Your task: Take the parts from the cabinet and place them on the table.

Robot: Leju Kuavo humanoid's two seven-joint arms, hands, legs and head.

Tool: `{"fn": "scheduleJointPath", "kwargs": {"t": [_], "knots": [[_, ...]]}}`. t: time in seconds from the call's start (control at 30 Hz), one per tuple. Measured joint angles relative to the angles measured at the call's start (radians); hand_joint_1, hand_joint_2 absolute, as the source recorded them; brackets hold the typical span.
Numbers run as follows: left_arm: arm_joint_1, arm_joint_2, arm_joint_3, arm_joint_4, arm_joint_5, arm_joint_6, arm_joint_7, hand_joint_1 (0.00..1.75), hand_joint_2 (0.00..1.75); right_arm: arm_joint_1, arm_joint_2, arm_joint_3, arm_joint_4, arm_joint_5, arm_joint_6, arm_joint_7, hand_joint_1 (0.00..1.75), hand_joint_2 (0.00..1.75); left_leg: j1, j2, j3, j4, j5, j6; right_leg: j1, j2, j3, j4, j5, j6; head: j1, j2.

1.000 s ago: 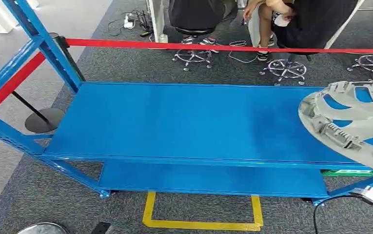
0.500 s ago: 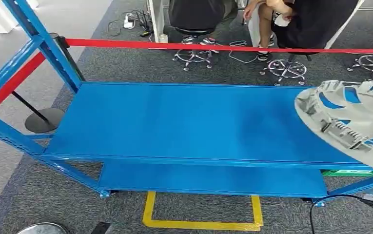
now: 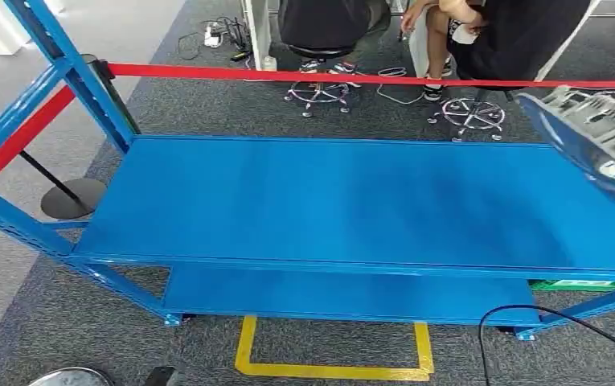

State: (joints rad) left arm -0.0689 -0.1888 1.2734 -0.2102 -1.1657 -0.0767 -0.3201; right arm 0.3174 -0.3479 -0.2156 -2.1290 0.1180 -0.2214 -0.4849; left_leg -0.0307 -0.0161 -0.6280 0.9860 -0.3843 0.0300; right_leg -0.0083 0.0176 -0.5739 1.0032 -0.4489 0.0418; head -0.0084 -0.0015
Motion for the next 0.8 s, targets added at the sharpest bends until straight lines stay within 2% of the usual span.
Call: {"fn": "scheduleJointPath", "kwargs": {"t": [0.1,0.23,0.3,0.37,0.43,0.57,0.8], "knots": [[-0.001,0.0,0.029,0.0,0.042,-0.005,-0.008,0.0,1.75,0.005,0.041,-0.044,-0.009,-0.202,0.182,-0.026,1.75,1.75,0.0,0.0,0.0,0.0,0.0,0.0,0.0,0.0,-0.001,0.0,0.0,0.0,0.0,0.0],[-0.001,0.0,0.057,0.0,0.071,-0.011,-0.011,0.0,1.75,0.007,0.098,-0.112,-0.02,-0.348,0.328,-0.028,1.75,1.75,0.0,0.0,0.0,0.0,0.0,0.0,0.0,0.0,-0.002,0.0,0.0,0.0,0.0,0.0],[-0.002,0.0,0.069,0.0,0.088,-0.011,-0.011,0.0,1.75,0.008,0.133,-0.16,-0.019,-0.487,0.44,0.0,1.75,1.75,0.0,0.0,0.0,0.0,-0.002,0.001,0.0,-0.001,-0.006,0.0,-0.001,0.0,0.0,0.0],[-0.001,0.0,0.08,0.0,0.093,-0.01,-0.009,0.0,1.75,0.003,0.172,-0.219,-0.015,-0.66,0.556,0.055,1.75,1.75,0.0,0.0,0.0,0.0,-0.002,0.0,0.0,0.0,-0.005,0.0,-0.001,0.0,0.0,0.0],[-0.001,0.0,0.086,0.0,0.096,-0.01,-0.002,0.0,1.75,-0.015,0.213,-0.283,-0.005,-0.804,0.632,0.113,1.75,1.75,0.0,0.0,0.001,0.0,-0.002,0.0,0.0,0.0,0.0,0.0,-0.001,-0.001,0.0,0.0],[-0.002,0.0,0.1,0.0,0.097,-0.018,0.016,0.0,1.75,-0.05,0.281,-0.379,0.021,-0.9,0.677,0.174,1.75,1.75,0.0,0.0,0.001,0.0,-0.003,-0.001,-0.001,0.0,0.001,0.0,-0.001,0.0,0.0,0.0],[0.0,0.003,0.113,0.0,0.109,-0.03,0.008,0.0,1.75,-0.058,0.384,-0.505,0.042,-0.917,0.72,0.194,1.75,1.75,-0.004,0.0,0.001,0.002,-0.006,0.003,-0.005,0.0,0.003,-0.001,-0.002,0.003,0.0,0.0]]}}
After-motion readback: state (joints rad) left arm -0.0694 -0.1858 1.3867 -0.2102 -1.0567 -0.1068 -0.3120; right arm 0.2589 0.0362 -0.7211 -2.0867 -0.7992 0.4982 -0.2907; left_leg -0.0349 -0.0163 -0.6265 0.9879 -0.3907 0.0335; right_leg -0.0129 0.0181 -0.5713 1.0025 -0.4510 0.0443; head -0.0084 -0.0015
